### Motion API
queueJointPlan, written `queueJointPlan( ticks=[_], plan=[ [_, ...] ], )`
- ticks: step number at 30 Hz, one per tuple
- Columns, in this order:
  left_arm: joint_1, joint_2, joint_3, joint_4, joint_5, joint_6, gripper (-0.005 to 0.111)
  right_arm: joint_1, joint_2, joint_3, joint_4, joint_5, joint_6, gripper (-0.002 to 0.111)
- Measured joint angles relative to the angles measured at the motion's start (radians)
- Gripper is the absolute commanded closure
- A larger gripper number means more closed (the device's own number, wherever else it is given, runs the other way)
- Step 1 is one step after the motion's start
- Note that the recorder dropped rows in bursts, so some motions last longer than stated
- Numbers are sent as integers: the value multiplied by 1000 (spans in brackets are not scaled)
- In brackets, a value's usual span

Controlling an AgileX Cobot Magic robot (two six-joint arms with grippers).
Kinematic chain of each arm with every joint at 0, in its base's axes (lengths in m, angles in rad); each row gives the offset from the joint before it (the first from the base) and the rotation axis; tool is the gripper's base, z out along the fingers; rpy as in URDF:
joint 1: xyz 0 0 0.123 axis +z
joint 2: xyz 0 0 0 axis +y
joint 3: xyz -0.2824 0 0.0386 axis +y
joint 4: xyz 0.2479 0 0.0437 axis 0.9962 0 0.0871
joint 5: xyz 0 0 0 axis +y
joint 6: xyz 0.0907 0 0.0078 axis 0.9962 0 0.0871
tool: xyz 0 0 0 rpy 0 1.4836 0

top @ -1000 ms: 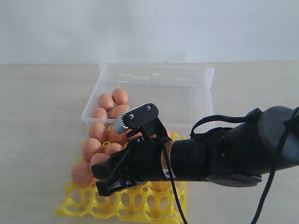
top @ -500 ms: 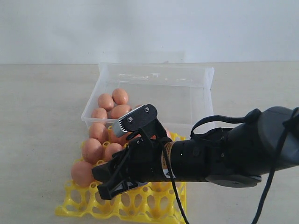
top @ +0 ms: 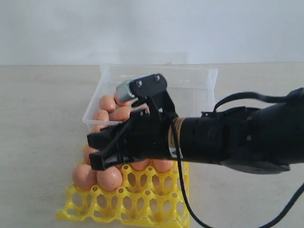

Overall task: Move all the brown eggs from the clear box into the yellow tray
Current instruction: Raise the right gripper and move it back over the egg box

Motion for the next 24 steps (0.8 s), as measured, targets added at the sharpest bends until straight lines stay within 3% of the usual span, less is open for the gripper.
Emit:
queueJointPlan(
  ticks=[4,8,11,16,18,24],
  plan=[
    [0,0,0,0,0,0,85,0,-120,-51,-4,31,-44,108],
    [0,0,0,0,0,0,85,0,-206,-144,-6,192,-87,108],
    [0,0,0,0,0,0,85,0,-227,-229,-10,449,-135,108],
    [0,0,0,0,0,0,85,0,-221,-362,-1,1088,-160,108],
    [0,0,0,0,0,0,85,0,-217,-399,26,1257,-192,108],
    [0,0,0,0,0,0,85,0,-216,-521,285,1497,-479,108]
  ],
)
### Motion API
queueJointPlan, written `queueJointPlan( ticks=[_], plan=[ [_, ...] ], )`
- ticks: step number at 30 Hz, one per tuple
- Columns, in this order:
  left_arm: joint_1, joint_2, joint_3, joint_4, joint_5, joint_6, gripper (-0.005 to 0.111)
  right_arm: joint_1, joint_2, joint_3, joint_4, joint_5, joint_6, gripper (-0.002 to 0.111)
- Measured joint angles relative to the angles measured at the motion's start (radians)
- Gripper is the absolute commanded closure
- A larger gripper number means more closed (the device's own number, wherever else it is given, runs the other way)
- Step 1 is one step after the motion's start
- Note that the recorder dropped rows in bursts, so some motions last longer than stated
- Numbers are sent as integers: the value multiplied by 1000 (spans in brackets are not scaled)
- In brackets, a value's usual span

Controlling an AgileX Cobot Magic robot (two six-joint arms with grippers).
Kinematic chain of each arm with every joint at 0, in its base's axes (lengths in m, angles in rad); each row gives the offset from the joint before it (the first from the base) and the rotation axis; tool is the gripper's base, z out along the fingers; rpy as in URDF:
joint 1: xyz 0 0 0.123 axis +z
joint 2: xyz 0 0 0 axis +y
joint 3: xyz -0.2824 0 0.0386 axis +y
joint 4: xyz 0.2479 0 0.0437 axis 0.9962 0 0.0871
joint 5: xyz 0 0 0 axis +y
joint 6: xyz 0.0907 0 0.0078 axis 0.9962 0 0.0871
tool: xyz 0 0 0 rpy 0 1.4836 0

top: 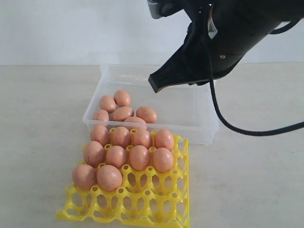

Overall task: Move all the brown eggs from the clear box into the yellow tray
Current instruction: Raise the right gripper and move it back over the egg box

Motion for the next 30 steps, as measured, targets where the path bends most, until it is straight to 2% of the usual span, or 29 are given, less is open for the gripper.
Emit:
queueJointPlan(
  ticks=[5,13,18,28,30],
  plan=[
    [0,0,0,0,0,0,85,-33,22,-90,257,140,-125,108],
    [0,0,0,0,0,0,85,-106,135,-204,467,313,-266,108],
    [0,0,0,0,0,0,85,-110,229,-278,496,322,-339,108],
    [0,0,0,0,0,0,85,-178,560,-550,468,313,-411,108],
    [0,0,0,0,0,0,85,-181,597,-586,463,281,-467,102]
  ],
)
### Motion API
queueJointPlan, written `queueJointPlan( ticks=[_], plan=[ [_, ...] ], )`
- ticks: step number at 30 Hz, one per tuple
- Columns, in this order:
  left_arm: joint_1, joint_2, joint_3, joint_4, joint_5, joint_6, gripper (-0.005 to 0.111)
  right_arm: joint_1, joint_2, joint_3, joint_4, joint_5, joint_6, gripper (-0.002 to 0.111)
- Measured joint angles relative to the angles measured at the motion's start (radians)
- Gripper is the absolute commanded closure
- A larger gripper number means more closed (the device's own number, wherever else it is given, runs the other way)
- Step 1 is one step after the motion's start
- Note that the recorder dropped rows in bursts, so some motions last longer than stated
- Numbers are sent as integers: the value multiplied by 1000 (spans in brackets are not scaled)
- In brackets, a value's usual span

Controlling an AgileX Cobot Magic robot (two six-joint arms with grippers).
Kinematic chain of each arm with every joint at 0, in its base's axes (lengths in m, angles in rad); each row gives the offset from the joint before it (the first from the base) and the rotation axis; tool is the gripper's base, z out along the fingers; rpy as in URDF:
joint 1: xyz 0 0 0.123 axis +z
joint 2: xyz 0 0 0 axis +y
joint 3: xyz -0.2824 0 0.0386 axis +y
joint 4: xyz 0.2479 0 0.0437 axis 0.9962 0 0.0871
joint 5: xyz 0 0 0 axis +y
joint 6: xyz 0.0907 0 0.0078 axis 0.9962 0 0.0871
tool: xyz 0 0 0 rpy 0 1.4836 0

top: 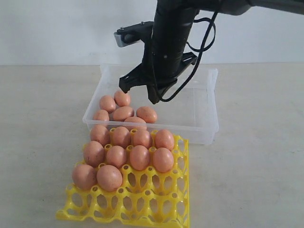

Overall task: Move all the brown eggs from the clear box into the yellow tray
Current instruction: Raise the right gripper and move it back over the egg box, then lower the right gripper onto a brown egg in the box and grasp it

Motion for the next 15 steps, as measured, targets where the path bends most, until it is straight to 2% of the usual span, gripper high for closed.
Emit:
queueJointPlan(
  ticks=[1,5,7,9,15],
  plan=[
    [0,0,0,0,0,0,85,0,14,-12,-1,-17,-40,96],
    [0,0,0,0,0,0,85,0,54,-26,-7,-63,-153,58],
    [0,0,0,0,0,0,85,0,71,-28,-31,-69,-180,44],
    [0,0,0,0,0,0,85,0,90,-28,-66,-77,-191,39],
    [0,0,0,0,0,0,85,0,129,-28,-156,-183,-203,38]
  ],
)
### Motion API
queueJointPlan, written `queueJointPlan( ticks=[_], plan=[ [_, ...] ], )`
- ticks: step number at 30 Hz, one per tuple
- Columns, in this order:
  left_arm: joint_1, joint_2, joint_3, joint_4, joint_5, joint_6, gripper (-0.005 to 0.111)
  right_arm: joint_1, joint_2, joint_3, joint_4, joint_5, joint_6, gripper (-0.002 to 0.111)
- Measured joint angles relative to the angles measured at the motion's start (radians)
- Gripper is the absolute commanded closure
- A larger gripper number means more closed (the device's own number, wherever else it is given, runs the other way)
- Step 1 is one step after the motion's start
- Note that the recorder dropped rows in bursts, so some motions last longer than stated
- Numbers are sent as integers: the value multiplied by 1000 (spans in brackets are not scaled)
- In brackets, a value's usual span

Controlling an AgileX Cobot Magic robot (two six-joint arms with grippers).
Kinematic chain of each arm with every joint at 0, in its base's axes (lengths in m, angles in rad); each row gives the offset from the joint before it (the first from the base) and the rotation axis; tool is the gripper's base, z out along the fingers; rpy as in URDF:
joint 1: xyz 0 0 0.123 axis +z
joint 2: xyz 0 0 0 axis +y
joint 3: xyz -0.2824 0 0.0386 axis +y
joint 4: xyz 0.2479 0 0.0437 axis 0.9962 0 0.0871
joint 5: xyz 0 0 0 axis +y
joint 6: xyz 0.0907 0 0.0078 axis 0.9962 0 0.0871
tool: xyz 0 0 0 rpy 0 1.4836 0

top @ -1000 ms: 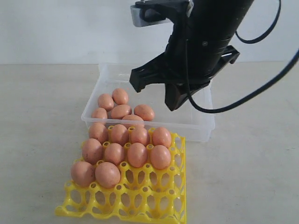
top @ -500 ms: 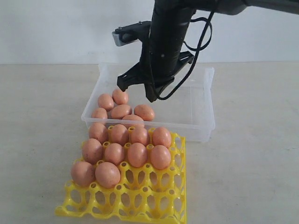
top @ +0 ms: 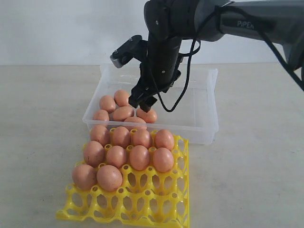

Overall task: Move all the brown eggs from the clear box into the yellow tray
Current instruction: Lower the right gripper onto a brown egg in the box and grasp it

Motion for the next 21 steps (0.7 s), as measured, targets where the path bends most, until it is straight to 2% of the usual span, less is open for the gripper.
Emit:
queueJointPlan(
  ticks=[7,21],
  plan=[
    [0,0,0,0,0,0,85,0,33,-2,-6,-187,-2,38],
    [0,0,0,0,0,0,85,-5,152,-2,-19,-206,22,38]
  ],
)
